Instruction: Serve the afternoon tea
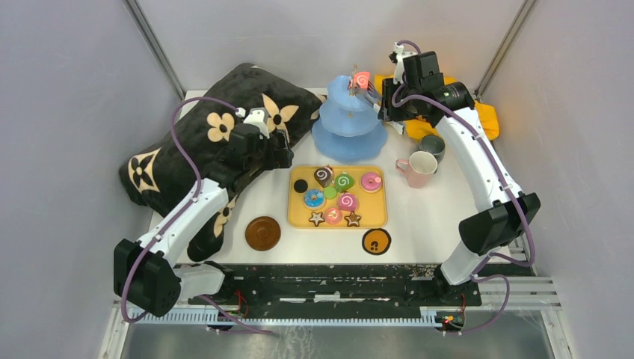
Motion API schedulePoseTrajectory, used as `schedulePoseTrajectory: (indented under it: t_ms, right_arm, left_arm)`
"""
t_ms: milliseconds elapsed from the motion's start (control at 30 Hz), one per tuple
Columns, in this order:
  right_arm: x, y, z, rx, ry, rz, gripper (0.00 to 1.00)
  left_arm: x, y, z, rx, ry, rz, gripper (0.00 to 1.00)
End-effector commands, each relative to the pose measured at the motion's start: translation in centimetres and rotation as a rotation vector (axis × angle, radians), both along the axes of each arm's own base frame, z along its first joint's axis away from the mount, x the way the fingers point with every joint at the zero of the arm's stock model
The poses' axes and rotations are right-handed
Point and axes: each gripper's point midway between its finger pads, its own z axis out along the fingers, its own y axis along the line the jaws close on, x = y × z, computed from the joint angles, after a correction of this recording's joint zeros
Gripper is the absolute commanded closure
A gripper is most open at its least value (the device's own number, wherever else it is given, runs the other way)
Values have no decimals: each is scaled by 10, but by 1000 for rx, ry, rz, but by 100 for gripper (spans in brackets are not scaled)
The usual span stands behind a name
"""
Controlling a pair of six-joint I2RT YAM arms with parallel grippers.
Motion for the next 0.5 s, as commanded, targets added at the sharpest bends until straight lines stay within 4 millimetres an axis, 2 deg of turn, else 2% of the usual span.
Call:
schedulePoseTrajectory:
  t_ms: [0,100,467]
  right_arm:
    - [-1,-1,48,45,-135,-2,56]
    - [-2,-2,48,45,-135,-4,52]
    - [-14,-7,60,56,-160,-6,52]
  left_arm:
    - [2,3,17,-32,-52,26,1]
    - [1,3,18,-33,-54,24,1]
    - [-1,4,18,-37,-56,23,1]
